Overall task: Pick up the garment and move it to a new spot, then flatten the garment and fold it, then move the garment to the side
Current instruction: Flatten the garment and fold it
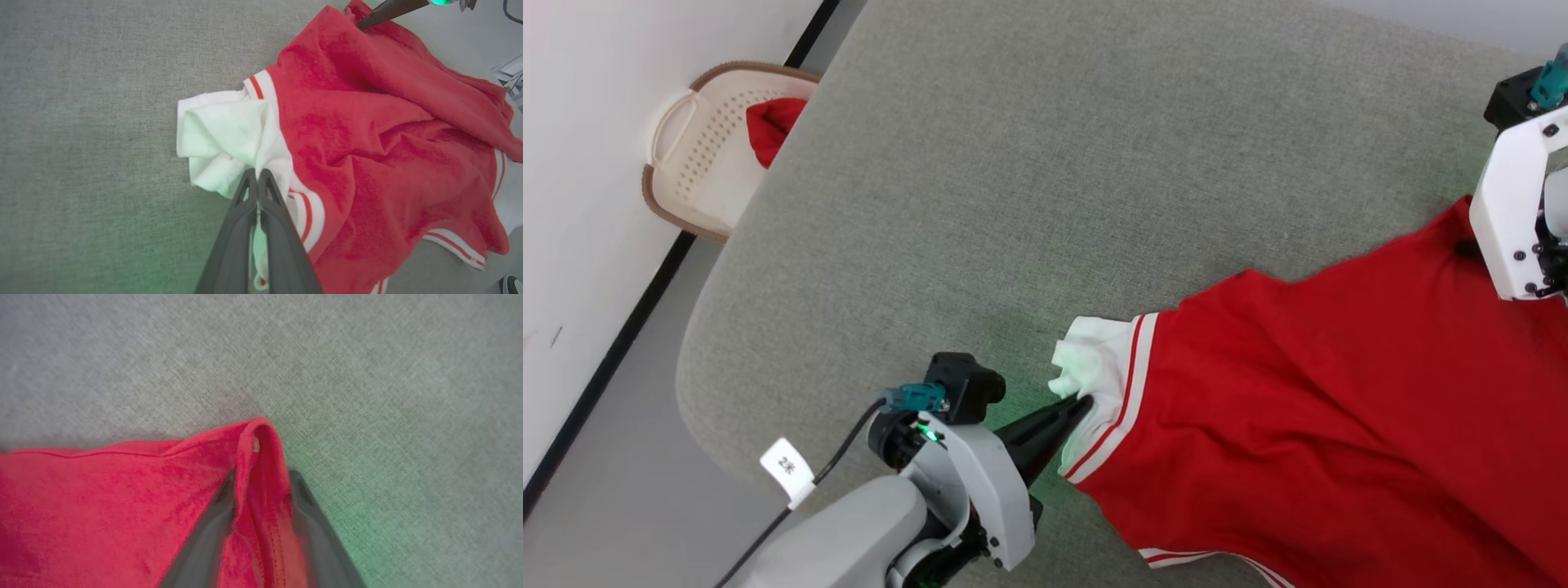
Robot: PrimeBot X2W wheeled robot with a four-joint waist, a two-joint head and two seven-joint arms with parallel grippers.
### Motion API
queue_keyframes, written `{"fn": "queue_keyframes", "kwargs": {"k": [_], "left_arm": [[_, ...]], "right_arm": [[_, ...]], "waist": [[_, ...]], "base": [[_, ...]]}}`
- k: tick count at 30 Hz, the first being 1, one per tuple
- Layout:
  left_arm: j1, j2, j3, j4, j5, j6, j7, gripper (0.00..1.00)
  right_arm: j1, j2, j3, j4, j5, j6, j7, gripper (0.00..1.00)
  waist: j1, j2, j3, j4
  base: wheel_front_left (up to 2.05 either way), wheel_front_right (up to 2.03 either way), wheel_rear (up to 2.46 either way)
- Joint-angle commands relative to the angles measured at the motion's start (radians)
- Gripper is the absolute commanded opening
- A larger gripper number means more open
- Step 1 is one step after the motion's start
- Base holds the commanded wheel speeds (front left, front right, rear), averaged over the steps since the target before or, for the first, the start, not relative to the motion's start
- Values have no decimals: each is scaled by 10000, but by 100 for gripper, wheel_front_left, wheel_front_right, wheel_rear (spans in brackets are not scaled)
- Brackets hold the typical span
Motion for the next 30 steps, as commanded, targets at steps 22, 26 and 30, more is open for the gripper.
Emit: {"fn": "queue_keyframes", "kwargs": {"k": [22, 26, 30], "left_arm": [[-3428, 2579, 870, -924, -603, 401, 3989, 0], [-4675, 2729, 998, -465, -252, 318, 4577, 0], [-5819, 2443, 1126, 485, 53, 224, 4780, 0]], "right_arm": [[-1301, 331, 389, -368, 1300, -1, -1471, 0], [-1782, 337, 583, -505, 864, -1, -2301, 0], [-2253, 718, 424, -172, 604, -1, -3325, 0]], "waist": [[0, 0, -2321, -1495], [0, 0, -2822, -1802], [0, 0, -3212, -2144]], "base": [[0, 0, 0], [0, 0, 0], [0, 0, 0]]}}
